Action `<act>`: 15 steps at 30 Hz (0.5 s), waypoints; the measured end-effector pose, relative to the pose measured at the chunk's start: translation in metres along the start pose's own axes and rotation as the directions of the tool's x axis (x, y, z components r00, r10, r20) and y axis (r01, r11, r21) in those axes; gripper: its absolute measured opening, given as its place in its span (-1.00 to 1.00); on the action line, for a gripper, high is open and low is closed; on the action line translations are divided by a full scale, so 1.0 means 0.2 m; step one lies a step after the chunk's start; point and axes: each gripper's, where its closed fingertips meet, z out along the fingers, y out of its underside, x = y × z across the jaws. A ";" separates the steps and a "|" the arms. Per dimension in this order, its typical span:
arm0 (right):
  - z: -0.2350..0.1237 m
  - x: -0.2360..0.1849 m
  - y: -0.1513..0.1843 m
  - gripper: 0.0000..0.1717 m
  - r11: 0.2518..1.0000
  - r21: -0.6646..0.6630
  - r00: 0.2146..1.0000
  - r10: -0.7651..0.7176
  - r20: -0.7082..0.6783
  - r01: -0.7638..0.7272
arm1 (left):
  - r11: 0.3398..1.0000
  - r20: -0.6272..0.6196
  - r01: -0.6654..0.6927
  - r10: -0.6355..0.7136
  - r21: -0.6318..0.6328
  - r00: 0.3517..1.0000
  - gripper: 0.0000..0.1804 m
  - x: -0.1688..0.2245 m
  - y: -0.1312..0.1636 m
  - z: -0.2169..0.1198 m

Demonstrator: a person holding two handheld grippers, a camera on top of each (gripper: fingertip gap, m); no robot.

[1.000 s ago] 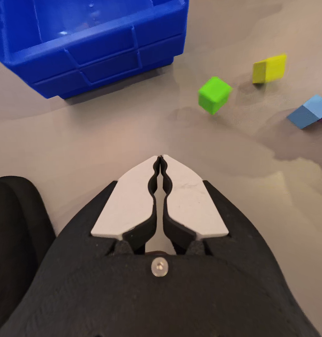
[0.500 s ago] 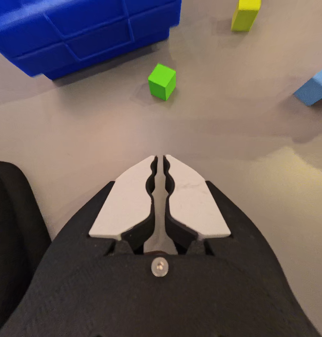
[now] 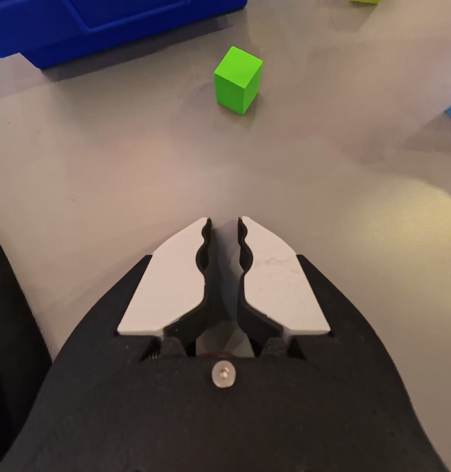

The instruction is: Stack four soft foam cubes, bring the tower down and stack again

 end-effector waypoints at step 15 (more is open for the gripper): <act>0.19 -0.14 0.12 -0.69 0.950 -0.221 0.974 -0.204 0.099 0.222 | 1.000 -0.027 -0.012 0.012 0.008 1.000 -0.76 0.02 0.00 0.00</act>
